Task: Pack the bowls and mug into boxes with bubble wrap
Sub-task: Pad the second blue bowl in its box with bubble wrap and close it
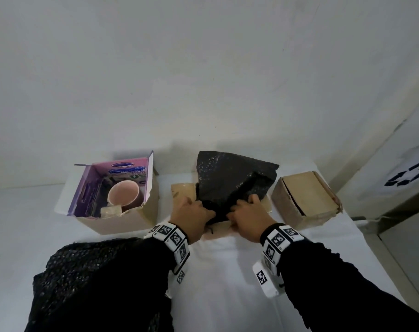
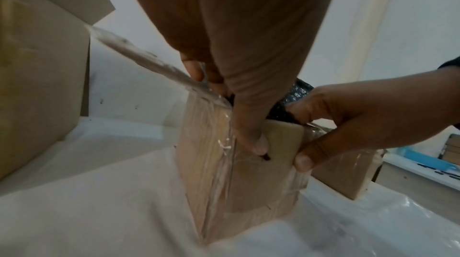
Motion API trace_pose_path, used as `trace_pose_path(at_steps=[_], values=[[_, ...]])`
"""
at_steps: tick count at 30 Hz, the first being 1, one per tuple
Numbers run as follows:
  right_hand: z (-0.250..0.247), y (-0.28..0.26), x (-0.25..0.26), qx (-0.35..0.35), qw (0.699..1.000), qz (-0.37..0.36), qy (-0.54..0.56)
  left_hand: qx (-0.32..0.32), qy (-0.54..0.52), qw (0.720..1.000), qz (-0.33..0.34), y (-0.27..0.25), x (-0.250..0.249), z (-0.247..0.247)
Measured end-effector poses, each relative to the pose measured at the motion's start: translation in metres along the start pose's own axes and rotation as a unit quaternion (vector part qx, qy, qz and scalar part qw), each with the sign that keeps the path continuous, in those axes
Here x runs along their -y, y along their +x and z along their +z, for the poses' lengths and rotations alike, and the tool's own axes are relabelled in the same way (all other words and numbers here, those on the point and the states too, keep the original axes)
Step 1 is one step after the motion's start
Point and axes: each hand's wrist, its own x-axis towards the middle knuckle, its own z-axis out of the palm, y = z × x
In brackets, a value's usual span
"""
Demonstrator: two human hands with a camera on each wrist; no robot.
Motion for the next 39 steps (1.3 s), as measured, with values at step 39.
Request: trace_pose_path(at_steps=[39], values=[[0.027, -0.045, 0.024, -0.177, 0.972, 0.051, 0.143, 0.025, 0.036, 0.998, -0.036, -0.027, -0.045, -0.008]])
